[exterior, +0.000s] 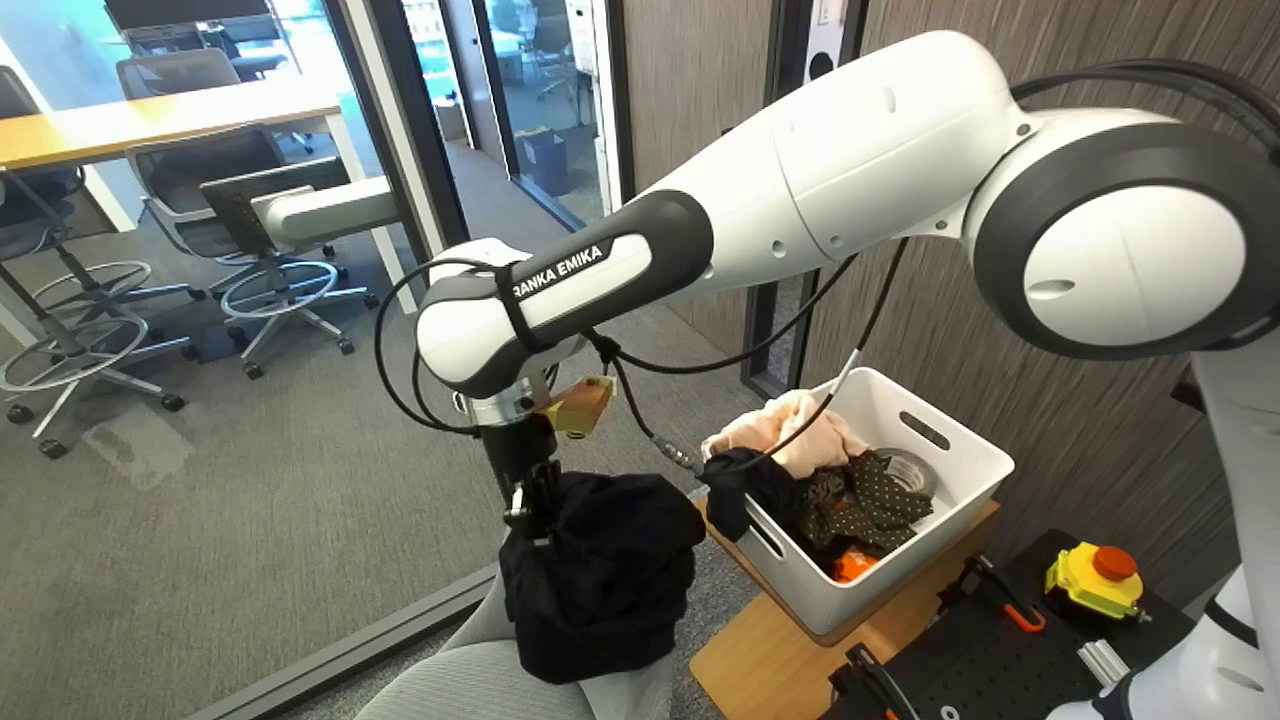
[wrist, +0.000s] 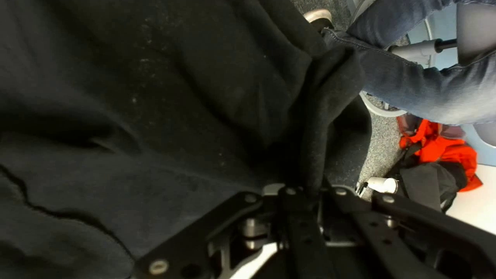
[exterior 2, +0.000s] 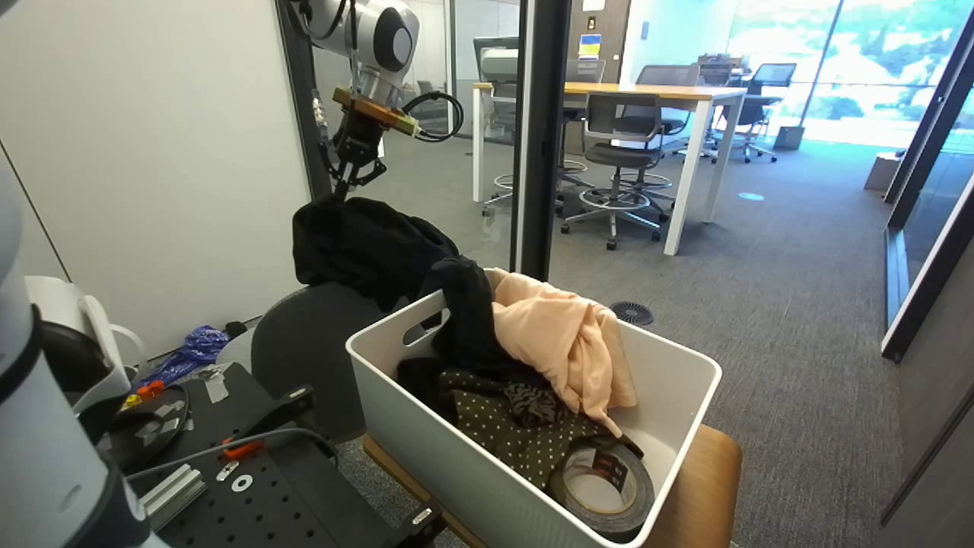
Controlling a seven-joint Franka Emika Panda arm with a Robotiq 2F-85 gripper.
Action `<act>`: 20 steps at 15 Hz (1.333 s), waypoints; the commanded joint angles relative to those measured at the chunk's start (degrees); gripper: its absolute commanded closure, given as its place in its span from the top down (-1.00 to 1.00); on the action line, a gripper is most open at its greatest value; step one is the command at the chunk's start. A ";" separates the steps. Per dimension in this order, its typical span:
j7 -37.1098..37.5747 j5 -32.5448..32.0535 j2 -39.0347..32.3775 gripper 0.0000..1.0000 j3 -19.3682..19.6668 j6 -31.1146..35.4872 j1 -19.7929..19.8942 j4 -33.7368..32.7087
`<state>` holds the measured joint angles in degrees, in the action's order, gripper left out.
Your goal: Put the black cloth on the backrest of the chair
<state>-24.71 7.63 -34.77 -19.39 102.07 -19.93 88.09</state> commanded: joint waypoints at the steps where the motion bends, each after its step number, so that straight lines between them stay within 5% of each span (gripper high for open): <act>1: 0.56 -0.69 -0.49 -0.12 -0.14 -0.78 0.08 -1.93; 8: 0.86 -1.23 2.50 0.94 0.42 -2.69 1.01 -0.81; 13: 2.81 -5.09 11.37 1.00 2.15 -7.31 2.25 3.58; 20: 9.39 -5.38 32.67 1.00 3.66 -10.38 4.78 16.42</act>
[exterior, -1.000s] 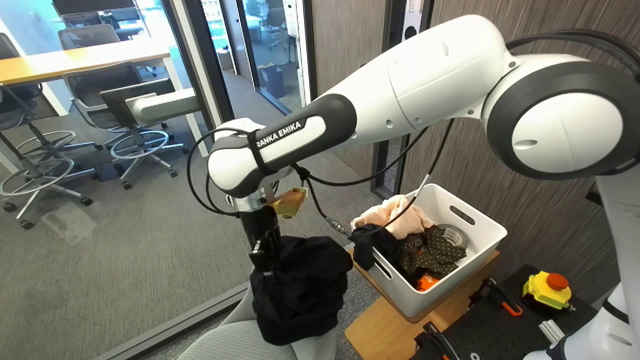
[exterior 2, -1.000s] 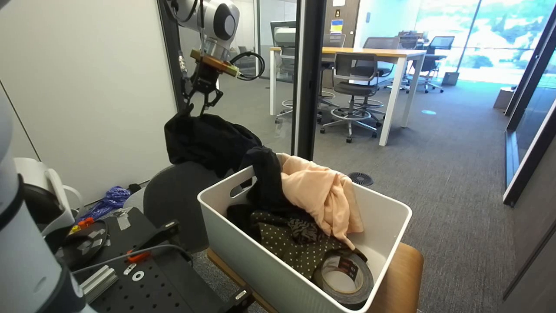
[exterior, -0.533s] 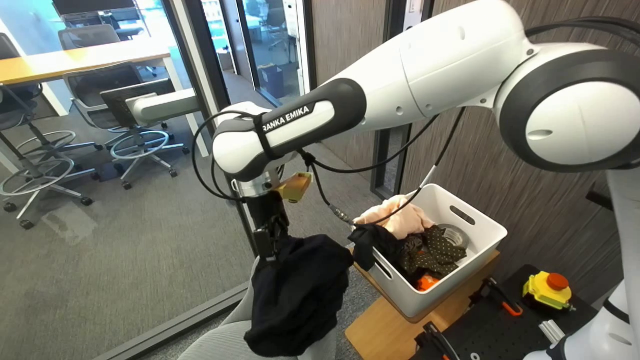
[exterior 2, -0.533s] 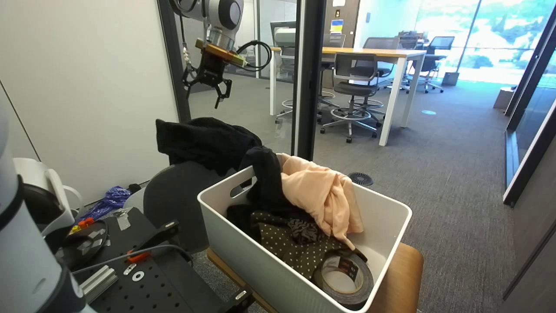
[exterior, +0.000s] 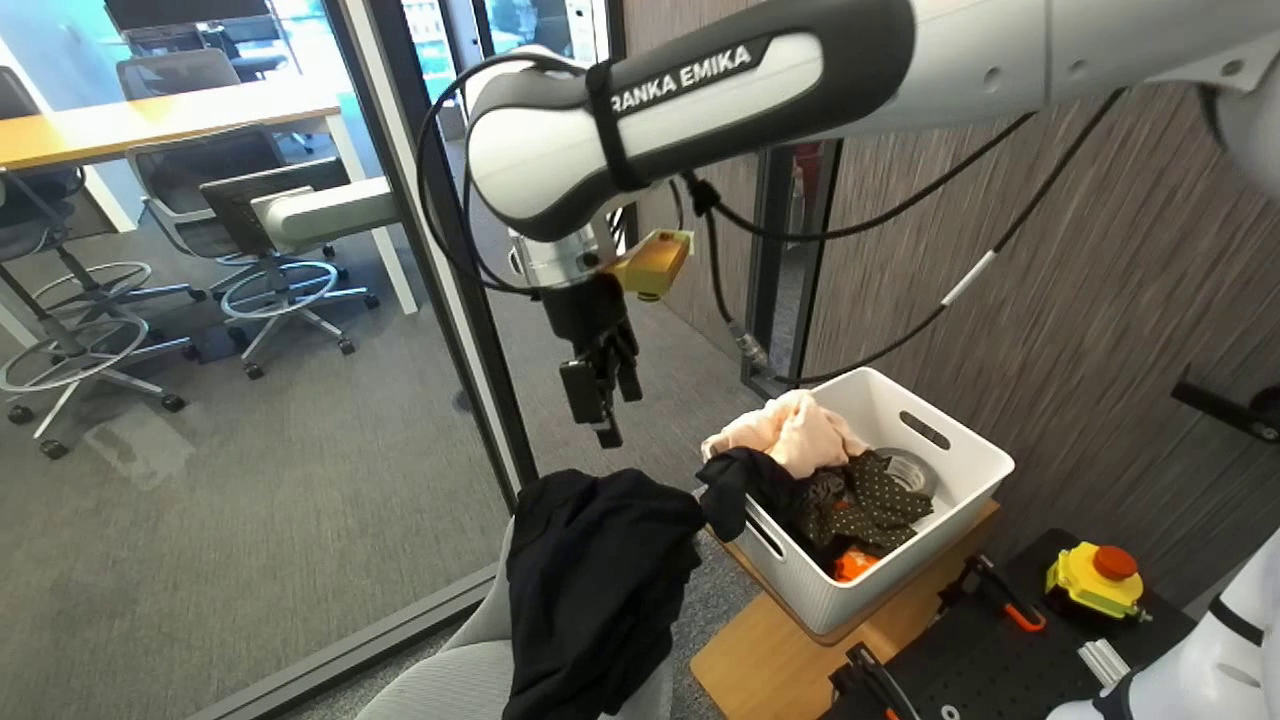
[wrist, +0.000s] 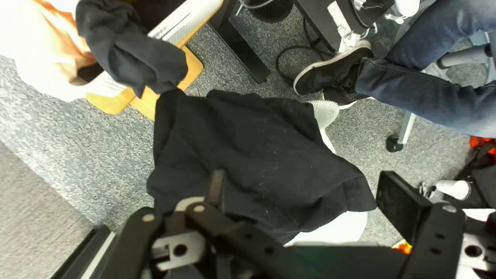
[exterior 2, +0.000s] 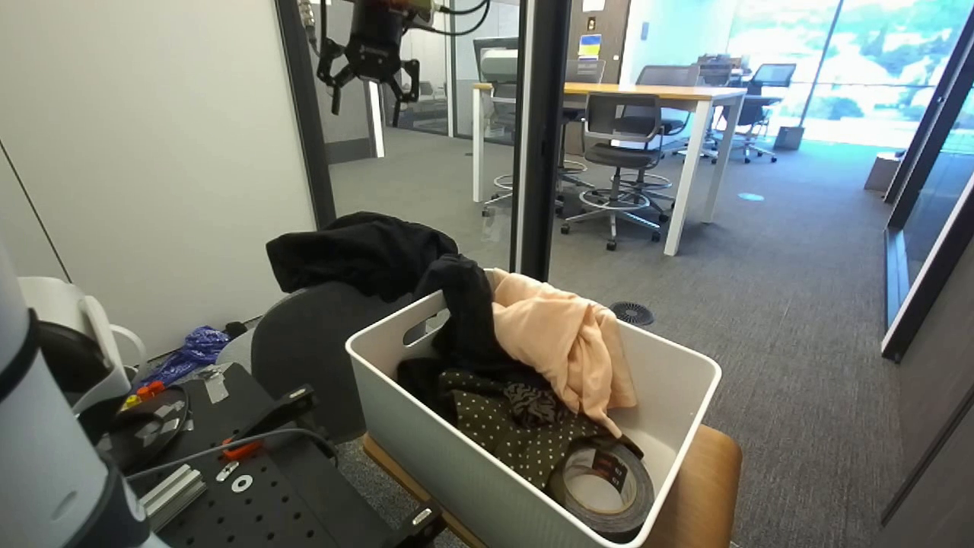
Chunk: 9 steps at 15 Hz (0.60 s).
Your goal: Put the black cloth on the backrest of the chair
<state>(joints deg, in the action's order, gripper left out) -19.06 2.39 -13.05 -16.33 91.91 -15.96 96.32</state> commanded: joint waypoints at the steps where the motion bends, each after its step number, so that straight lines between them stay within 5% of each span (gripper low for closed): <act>1: 4.98 0.26 14.21 1.00 0.81 -0.64 1.07 10.13; 9: 17.80 2.51 40.58 1.00 2.26 -2.50 1.17 24.82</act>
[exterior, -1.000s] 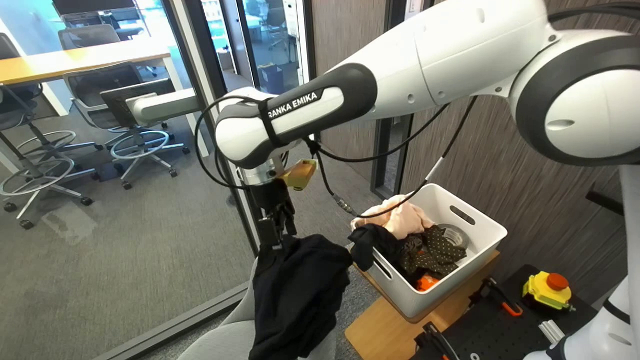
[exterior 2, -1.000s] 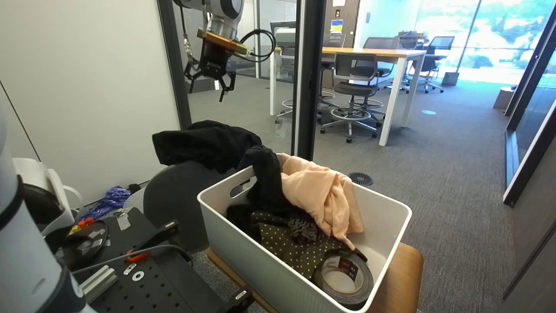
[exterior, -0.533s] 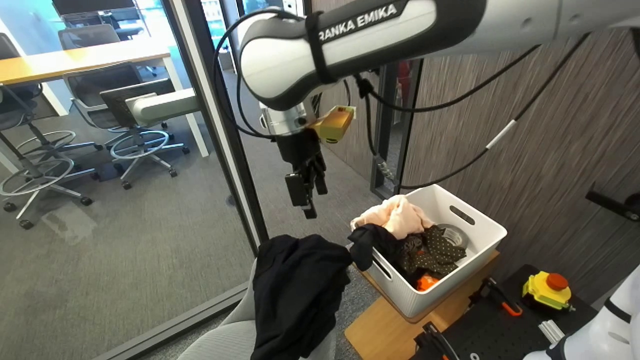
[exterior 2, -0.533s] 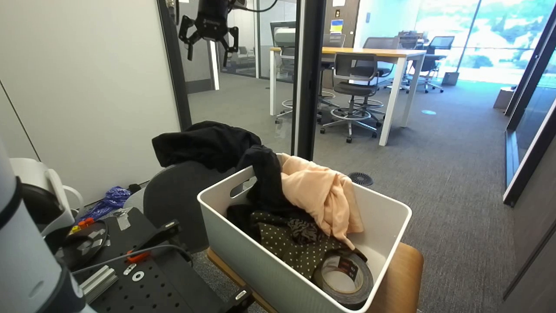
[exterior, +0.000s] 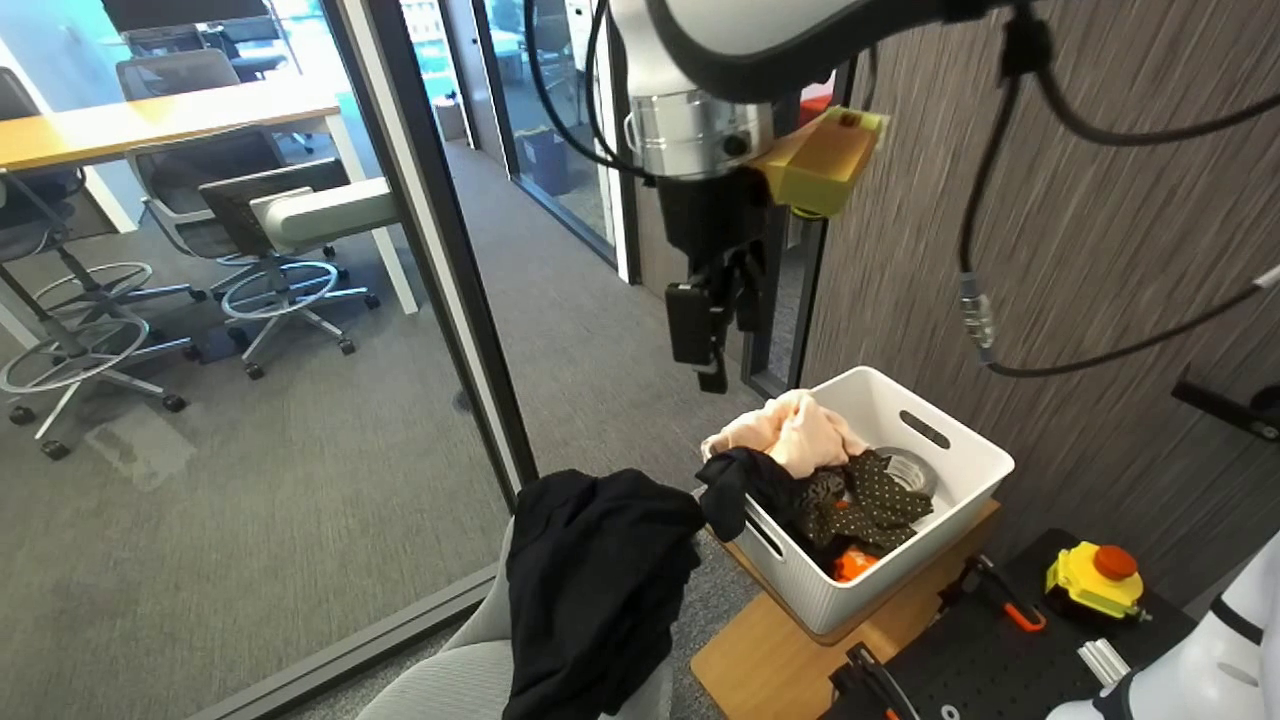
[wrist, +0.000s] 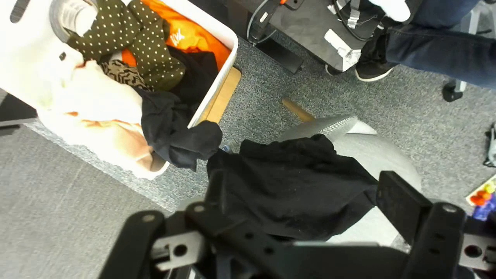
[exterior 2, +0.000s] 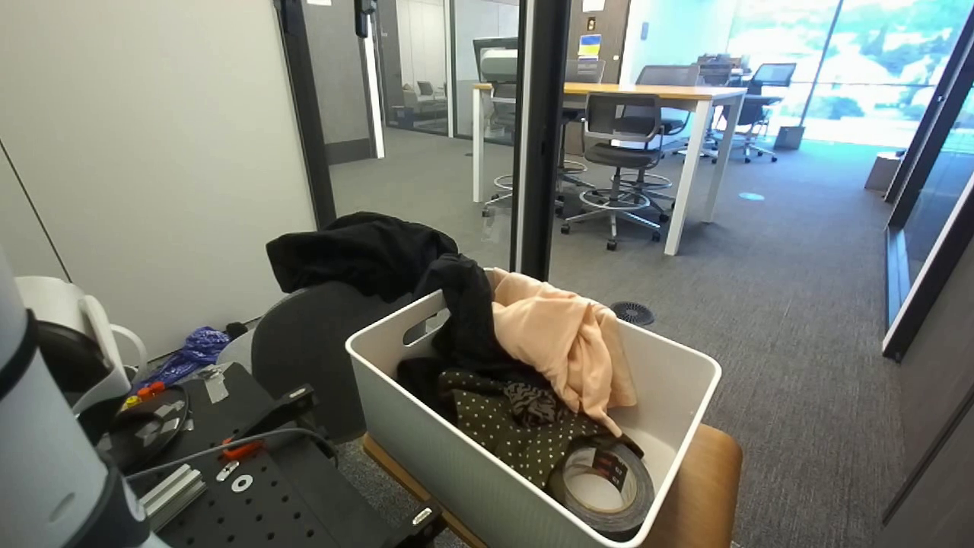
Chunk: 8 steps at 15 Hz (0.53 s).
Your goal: Put the black cloth on the backrest of the chair
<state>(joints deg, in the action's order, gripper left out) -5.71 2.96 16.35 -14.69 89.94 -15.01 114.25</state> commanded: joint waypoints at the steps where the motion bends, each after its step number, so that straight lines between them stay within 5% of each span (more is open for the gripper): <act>1: 5.42 2.57 14.58 1.00 1.02 -1.22 0.21 8.84; 8: 7.95 7.02 38.30 1.00 3.80 -13.12 0.18 20.98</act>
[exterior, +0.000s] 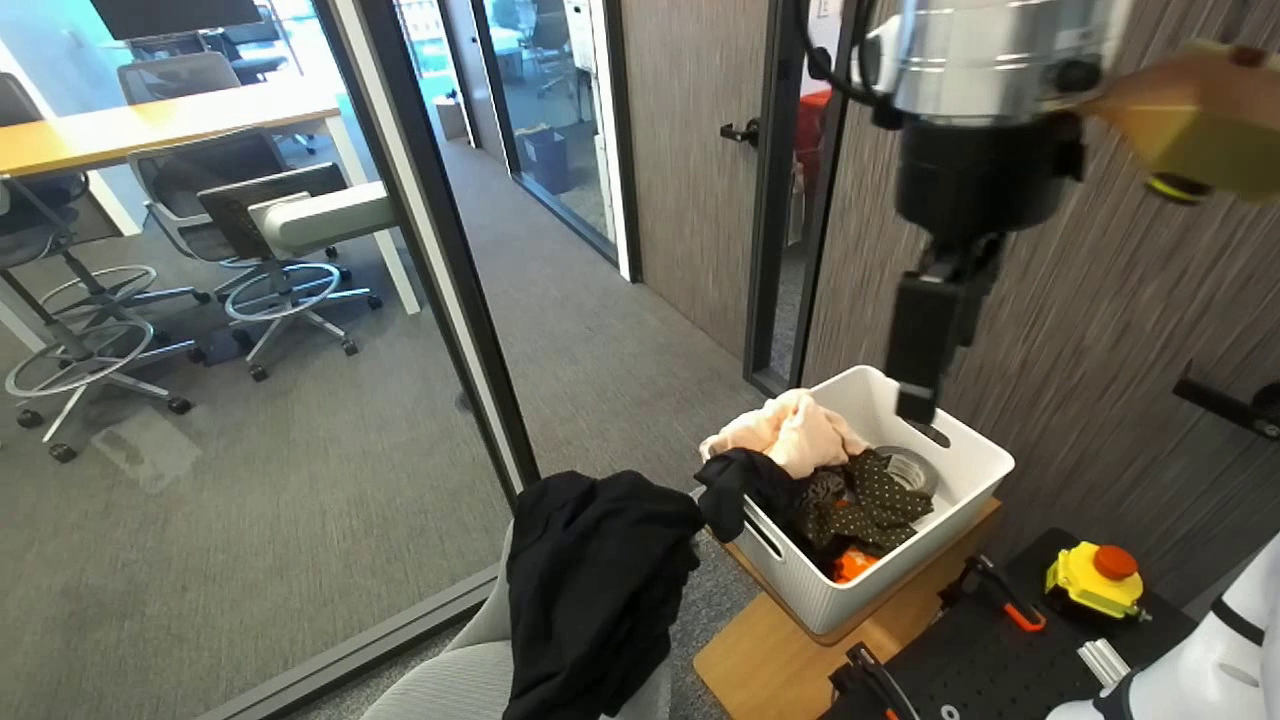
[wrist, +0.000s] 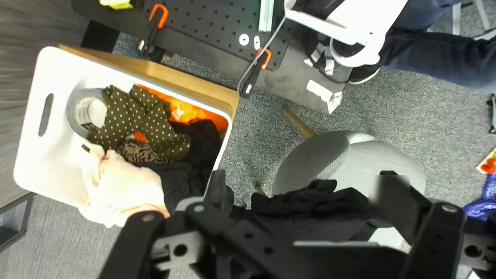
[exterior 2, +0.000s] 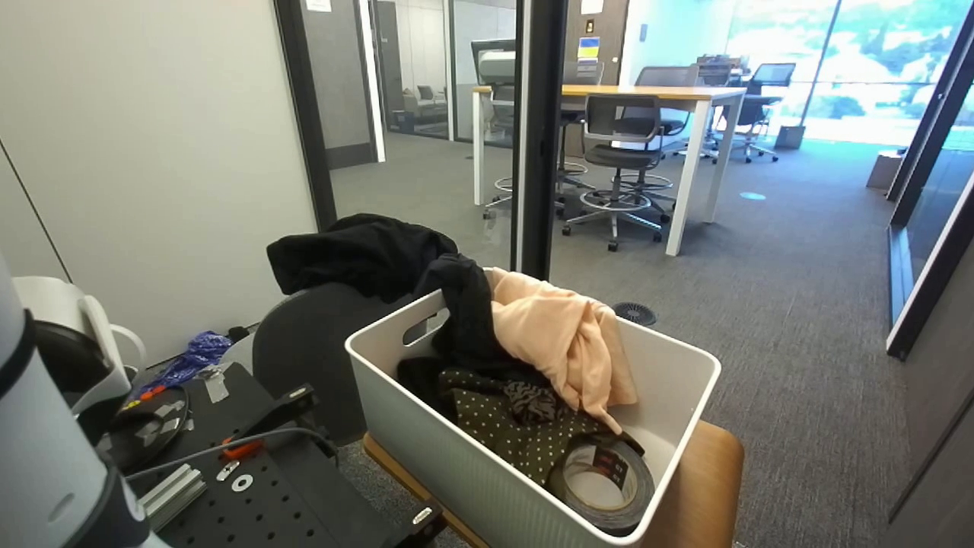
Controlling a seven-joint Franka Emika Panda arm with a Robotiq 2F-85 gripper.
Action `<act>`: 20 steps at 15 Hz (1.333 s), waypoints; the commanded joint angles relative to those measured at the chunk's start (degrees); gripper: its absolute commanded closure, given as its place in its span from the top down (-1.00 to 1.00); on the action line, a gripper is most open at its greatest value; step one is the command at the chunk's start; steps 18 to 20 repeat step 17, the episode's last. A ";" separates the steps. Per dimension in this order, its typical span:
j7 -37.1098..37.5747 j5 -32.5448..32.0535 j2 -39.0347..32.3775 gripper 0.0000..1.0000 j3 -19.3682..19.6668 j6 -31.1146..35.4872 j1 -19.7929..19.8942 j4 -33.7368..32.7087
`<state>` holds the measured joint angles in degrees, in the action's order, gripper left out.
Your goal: Put the black cloth on the backrest of the chair
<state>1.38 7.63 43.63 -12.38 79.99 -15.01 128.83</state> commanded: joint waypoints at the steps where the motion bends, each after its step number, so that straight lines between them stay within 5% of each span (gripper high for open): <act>1: 0.74 2.65 13.33 1.00 1.83 -4.76 0.55 7.58; 8: -1.55 1.54 25.57 1.00 5.12 -7.93 2.58 15.32; 20: -3.46 0.98 27.12 1.00 6.96 -7.80 5.82 19.06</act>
